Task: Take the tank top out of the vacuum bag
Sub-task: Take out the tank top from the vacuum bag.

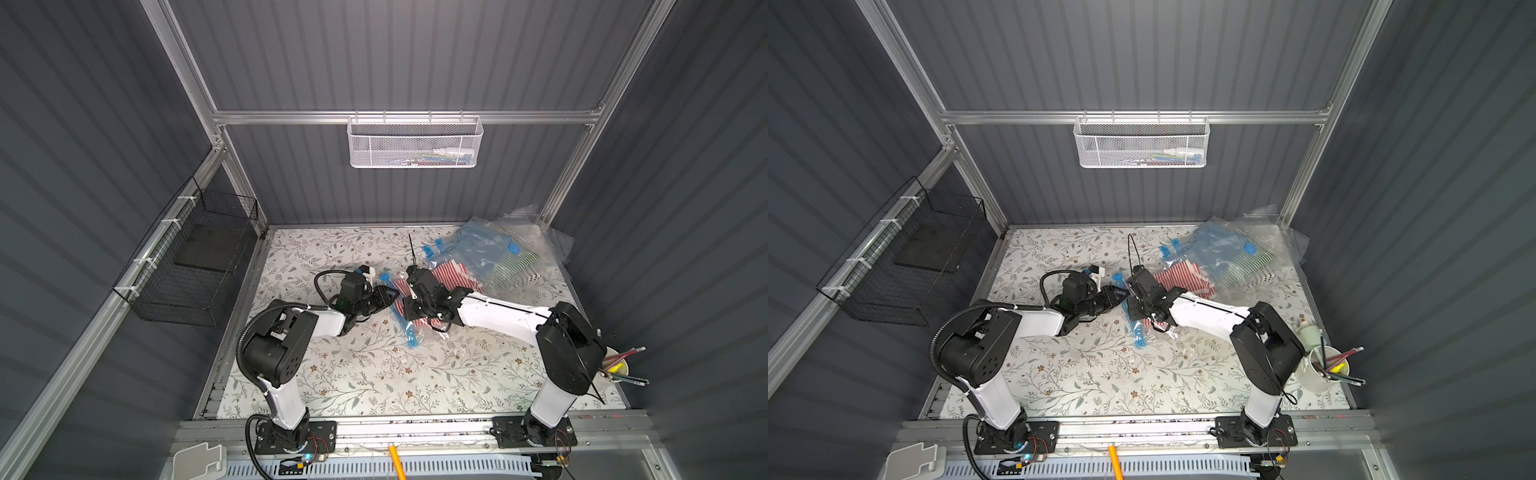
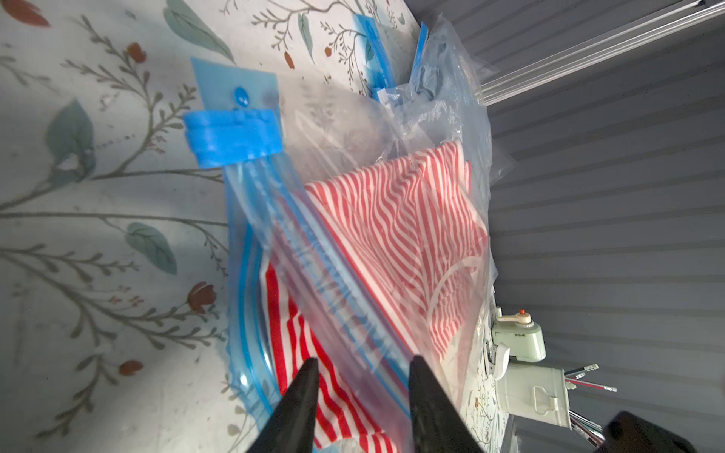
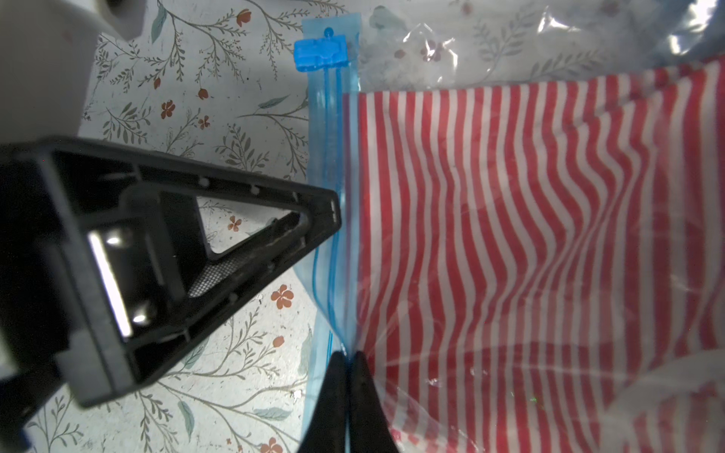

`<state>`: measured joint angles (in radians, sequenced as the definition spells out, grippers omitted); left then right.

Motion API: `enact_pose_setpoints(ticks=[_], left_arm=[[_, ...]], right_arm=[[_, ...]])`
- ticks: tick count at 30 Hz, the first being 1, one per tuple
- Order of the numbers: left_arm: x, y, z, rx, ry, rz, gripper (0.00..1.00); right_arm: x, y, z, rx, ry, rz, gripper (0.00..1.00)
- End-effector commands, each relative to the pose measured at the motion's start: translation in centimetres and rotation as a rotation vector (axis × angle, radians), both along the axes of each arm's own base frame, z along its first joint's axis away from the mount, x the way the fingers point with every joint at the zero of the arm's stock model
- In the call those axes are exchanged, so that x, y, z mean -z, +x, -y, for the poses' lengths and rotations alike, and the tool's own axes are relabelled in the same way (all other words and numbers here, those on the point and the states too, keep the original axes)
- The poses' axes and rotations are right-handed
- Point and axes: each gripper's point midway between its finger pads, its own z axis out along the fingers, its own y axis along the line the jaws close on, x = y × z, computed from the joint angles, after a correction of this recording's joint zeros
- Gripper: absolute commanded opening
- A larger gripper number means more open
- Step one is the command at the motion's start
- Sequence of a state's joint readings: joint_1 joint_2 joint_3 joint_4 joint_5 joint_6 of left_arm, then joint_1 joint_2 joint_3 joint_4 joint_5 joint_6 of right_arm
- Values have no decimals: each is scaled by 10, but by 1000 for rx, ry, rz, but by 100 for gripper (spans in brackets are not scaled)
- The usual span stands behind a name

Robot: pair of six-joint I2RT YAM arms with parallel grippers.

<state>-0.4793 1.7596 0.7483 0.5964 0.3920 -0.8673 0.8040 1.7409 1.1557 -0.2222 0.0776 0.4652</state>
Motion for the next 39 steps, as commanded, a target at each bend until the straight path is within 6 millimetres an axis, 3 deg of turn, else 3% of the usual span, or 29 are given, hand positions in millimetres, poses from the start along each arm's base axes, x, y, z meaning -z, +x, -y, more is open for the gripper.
enact_pose_setpoints(ticks=[1, 5, 11, 18, 31, 36, 37, 39], left_arm=[[-6, -7, -9, -24, 37, 50, 39], [-1, -10, -15, -47, 51, 45, 36], [7, -10, -3, -23, -32, 5, 37], [19, -5, -4, -46, -21, 2, 39], [17, 3, 1, -94, -184, 36, 44], [20, 3, -6, -137, -217, 53, 51], [22, 4, -7, -148, -219, 55, 55], [21, 3, -8, -155, -255, 70, 74]], right_arm=[[-17, 5, -4, 17, 32, 37, 0], [-20, 4, -5, 13, 47, 39, 0], [-19, 4, -5, 17, 53, 34, 0], [-21, 2, -9, 7, 72, 33, 0], [-20, 1, -13, -7, 88, 20, 0], [-23, 0, -16, -7, 128, 8, 0], [-24, 0, -16, -7, 132, 8, 0], [-23, 1, -15, -3, 133, 3, 0]])
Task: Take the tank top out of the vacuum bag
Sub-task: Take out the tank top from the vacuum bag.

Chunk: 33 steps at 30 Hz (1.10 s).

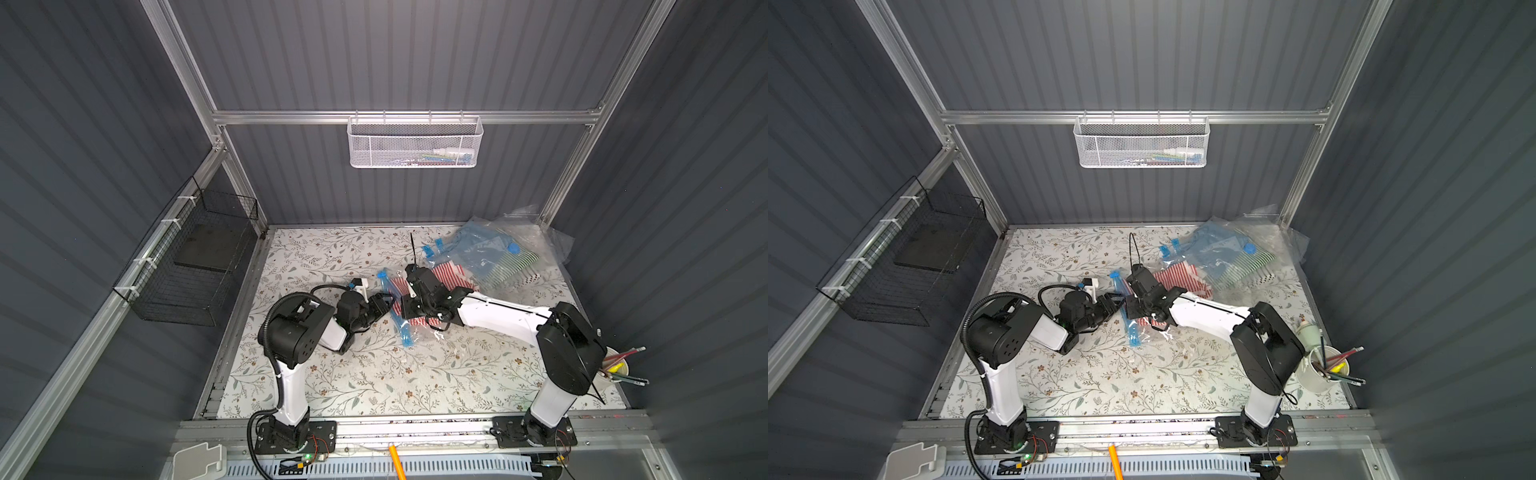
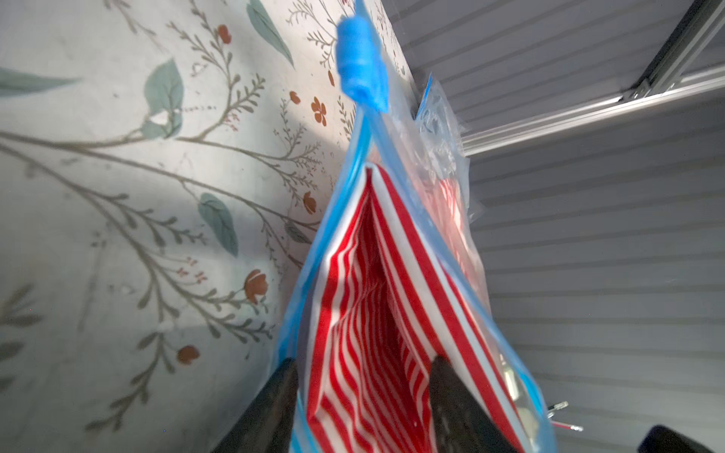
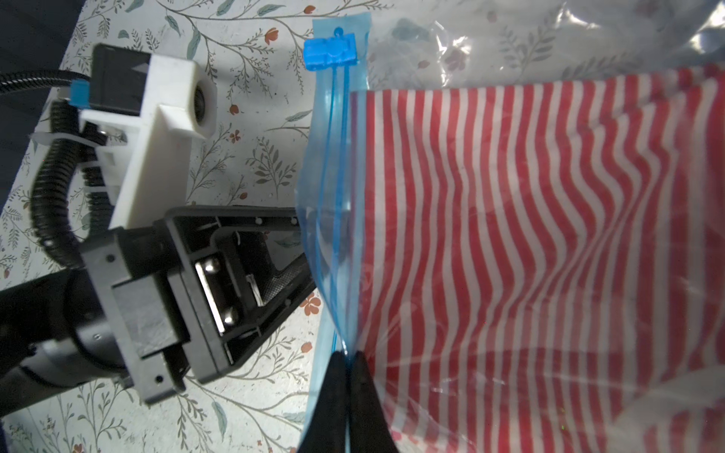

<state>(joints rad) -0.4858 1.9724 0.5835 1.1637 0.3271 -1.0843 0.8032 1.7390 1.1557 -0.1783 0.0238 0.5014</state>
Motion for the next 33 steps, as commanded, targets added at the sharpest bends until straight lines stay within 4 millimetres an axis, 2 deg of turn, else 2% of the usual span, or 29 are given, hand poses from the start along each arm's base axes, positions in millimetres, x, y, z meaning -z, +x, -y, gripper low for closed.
enact_pose_setpoints(ticks=[1, 2, 4, 11, 14, 19, 26, 28, 30, 32, 33], left_arm=[[-13, 3, 0, -29, -85, 70, 84], [-14, 2, 1, -27, -109, 78, 92], [-13, 2, 3, -20, -140, 78, 93], [-2, 2, 4, -25, -147, 42, 82], [4, 0, 9, 9, -135, 3, 82], [32, -4, 12, 30, -27, -118, 85], [50, -6, 13, 46, 130, -201, 86], [55, -3, 6, 15, 175, -210, 81], [60, -4, 4, 13, 209, -221, 70], [62, -2, 3, 7, 219, -217, 48], [62, -1, 3, 6, 219, -212, 42]], right_arm=[[-16, 1, -3, 2, 57, 15, 0], [-14, 1, -3, 3, 55, 10, 0], [-13, 1, -4, 0, 59, 6, 0], [-15, 1, -3, 0, 59, 11, 0], [-15, 1, -4, -8, 53, 14, 0], [-20, 5, -2, -12, 32, 37, 0], [-23, 6, -8, -19, 65, 35, 0], [-22, 6, -8, -19, 64, 32, 0], [-23, 5, -8, -20, 69, 35, 0], [-23, 5, -9, -24, 76, 38, 0], [-22, 5, -8, -23, 74, 35, 0]])
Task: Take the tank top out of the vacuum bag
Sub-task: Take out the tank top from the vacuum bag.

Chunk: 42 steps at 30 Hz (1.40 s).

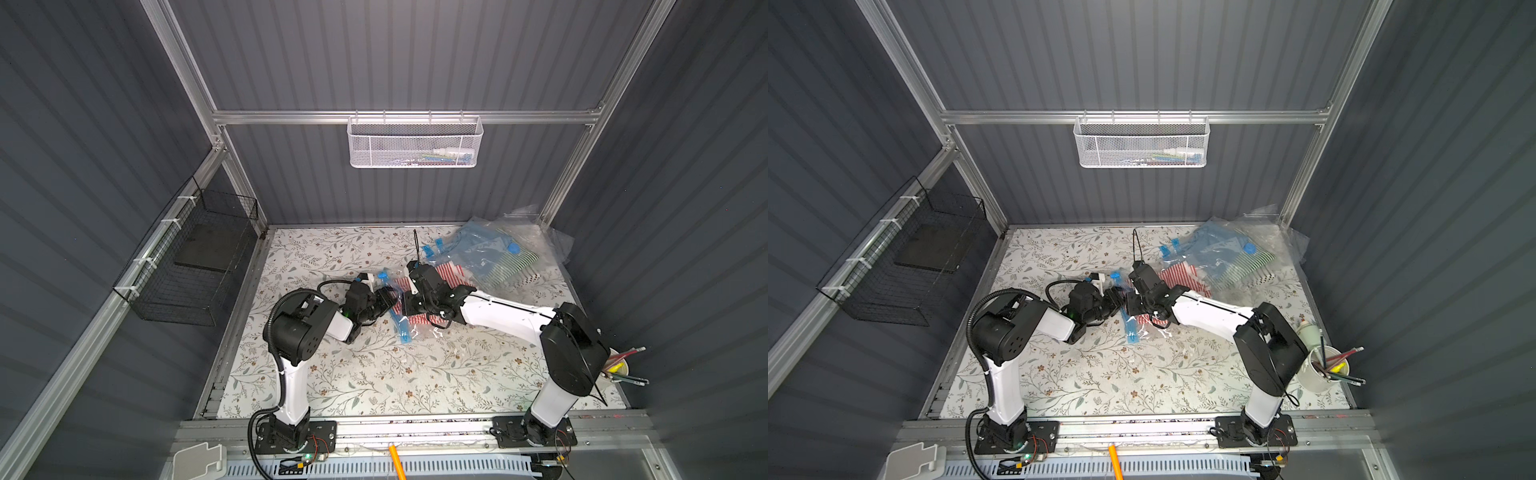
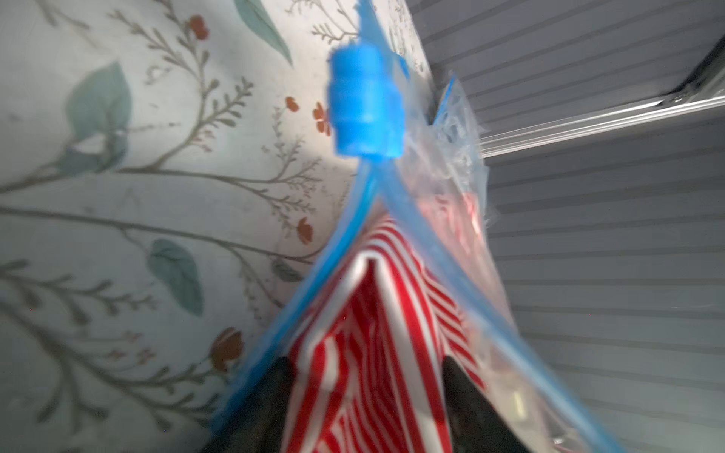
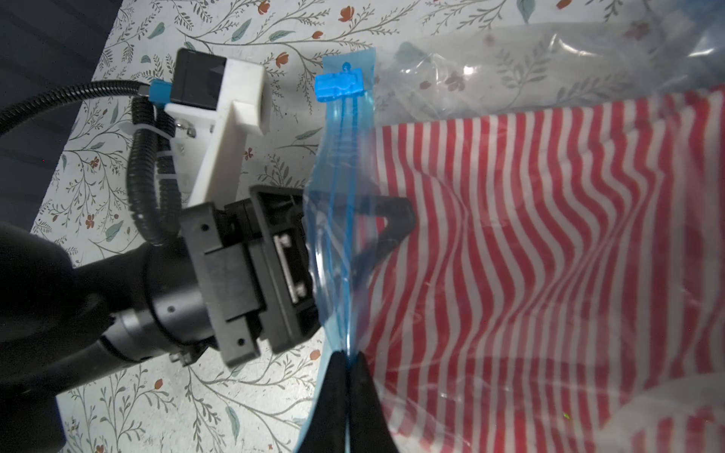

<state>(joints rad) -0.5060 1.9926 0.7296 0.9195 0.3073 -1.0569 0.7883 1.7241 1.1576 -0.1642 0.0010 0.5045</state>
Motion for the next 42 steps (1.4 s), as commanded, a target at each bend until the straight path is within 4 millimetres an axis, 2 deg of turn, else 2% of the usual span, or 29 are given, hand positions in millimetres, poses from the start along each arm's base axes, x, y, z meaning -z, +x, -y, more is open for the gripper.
enact_pose_setpoints(ticks=[1, 3, 5, 10, 15, 18, 20, 26, 33, 39, 42], left_arm=[[47, -17, -13, -4, 141, -124, 40], [48, -15, -13, -8, 143, -121, 35], [47, -14, -13, -8, 144, -109, 22], [42, -11, -13, -7, 160, -91, 0], [40, -11, -14, -7, 169, -89, 0], [32, -11, -15, -10, 161, -74, 0], [19, -11, -13, -9, 134, -49, 0], [-19, -11, -7, 2, 62, -1, 0], [-48, -10, -2, 15, 5, 40, 0], [-61, -11, -1, 18, -12, 47, 0], [-66, -13, -1, 24, -24, 49, 0]], right_arm=[[-11, 0, -8, -25, 38, 25, 0], [-8, 0, -7, -24, 32, 20, 2], [-7, -1, -6, -21, 28, 19, 4], [-6, -1, -7, -30, 20, 16, 24], [-2, 0, -6, -22, 2, -1, 22], [2, -1, -8, -36, -17, -16, 30], [5, -2, -9, -45, -17, -25, 41], [12, -5, -8, -63, -26, -34, 50], [10, -18, -20, -133, 34, -45, 50], [15, -14, -13, -105, -9, -35, 52], [21, -9, -8, -80, -47, -35, 46]])
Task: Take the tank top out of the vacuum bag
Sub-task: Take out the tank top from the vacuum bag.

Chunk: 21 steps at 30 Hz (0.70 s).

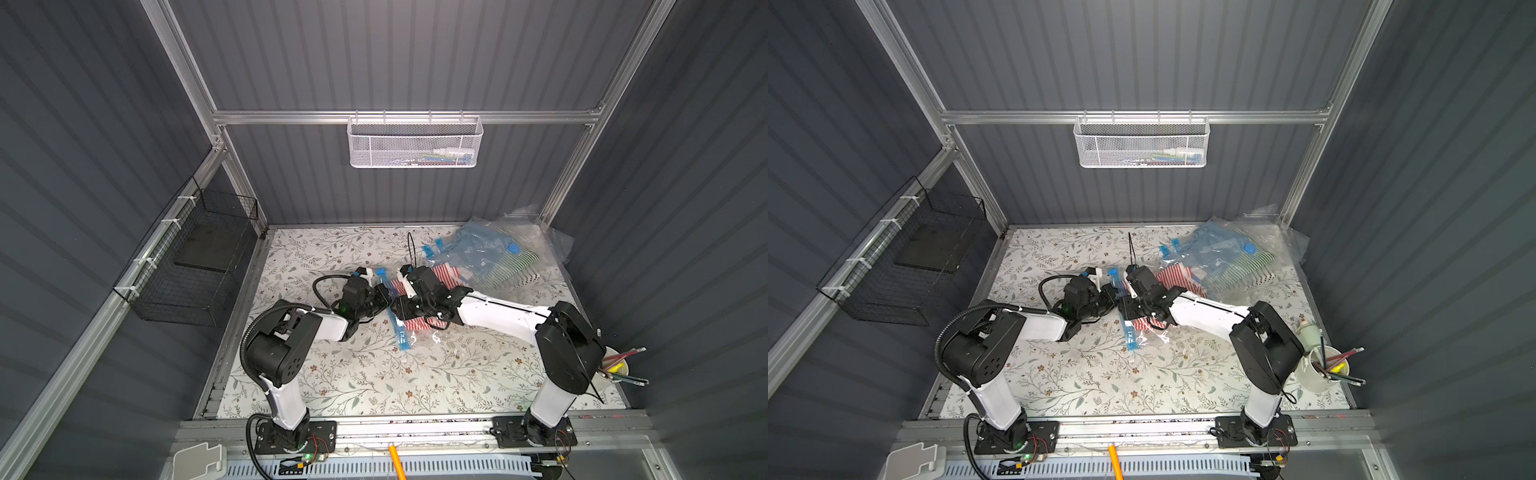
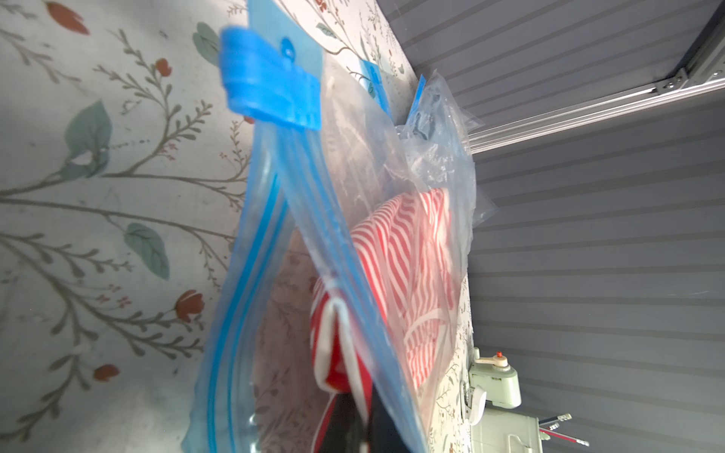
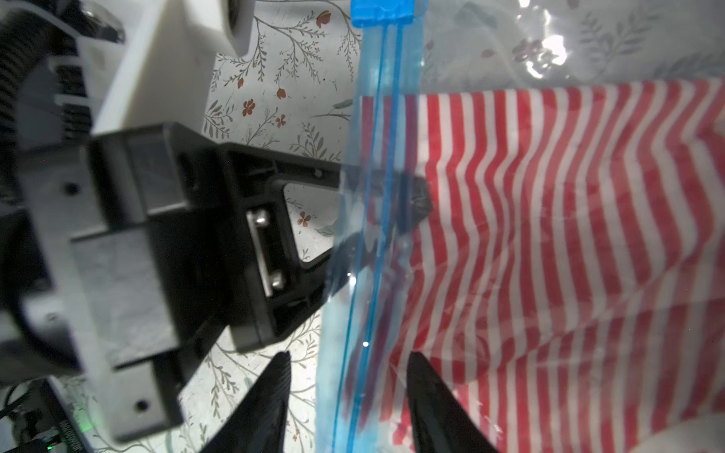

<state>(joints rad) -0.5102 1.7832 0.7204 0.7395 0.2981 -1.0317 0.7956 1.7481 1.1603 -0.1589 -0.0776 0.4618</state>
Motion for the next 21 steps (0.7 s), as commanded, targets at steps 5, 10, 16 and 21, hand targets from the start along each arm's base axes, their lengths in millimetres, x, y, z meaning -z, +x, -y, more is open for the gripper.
enact_pose_setpoints(ticks=[5, 10, 16, 21], left_arm=[[-17, -8, 2, 22, -29, 6, 0], [-9, -10, 1, 30, 1, -6, 0], [-3, -16, 4, 79, 28, -15, 0], [0, -21, 0, 124, 32, -29, 0]], right_arm=[[12, 5, 5, 21, -60, 13, 20], [4, 6, 11, 56, -44, 44, 2], [0, 7, 19, 86, -54, 58, 0], [2, 5, 15, 70, -45, 40, 9]])
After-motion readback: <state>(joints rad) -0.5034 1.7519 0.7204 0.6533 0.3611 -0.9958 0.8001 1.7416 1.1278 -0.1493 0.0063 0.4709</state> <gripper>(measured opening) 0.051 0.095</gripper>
